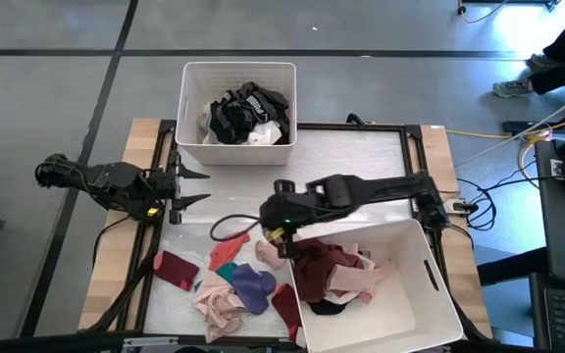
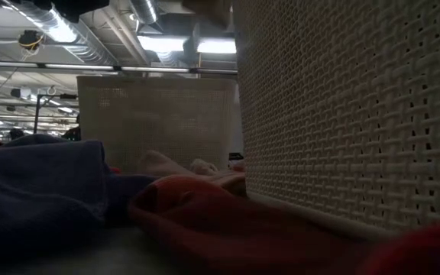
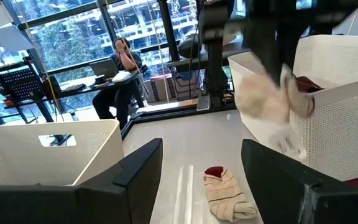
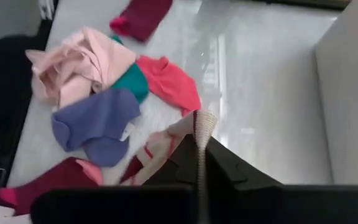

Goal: Sort clothes

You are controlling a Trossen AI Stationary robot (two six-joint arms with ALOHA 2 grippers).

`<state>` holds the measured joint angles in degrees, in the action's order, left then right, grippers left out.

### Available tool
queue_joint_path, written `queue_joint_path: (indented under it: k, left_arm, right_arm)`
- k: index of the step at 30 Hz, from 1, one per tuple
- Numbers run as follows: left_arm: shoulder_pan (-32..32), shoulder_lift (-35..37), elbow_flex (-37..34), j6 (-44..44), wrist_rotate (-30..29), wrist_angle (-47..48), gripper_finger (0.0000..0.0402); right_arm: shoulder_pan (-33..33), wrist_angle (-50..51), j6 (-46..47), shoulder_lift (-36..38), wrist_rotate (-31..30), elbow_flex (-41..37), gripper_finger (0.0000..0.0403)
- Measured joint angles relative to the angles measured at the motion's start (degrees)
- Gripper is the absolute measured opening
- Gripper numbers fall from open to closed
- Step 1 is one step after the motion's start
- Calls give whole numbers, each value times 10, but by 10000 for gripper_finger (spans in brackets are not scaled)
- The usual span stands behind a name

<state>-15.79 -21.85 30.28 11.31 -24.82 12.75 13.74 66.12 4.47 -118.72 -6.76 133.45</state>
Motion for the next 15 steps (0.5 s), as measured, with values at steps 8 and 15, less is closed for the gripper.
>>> queue_joint_path:
  k: [8,15]
  left_arm:
    - [0,0,0,0,0,0,210]
    - [0,0,0,-4,0,0,210]
  right_arm:
    - [72,49,77,69,-83,0,17]
    - [157,110,197,99,-148,0,15]
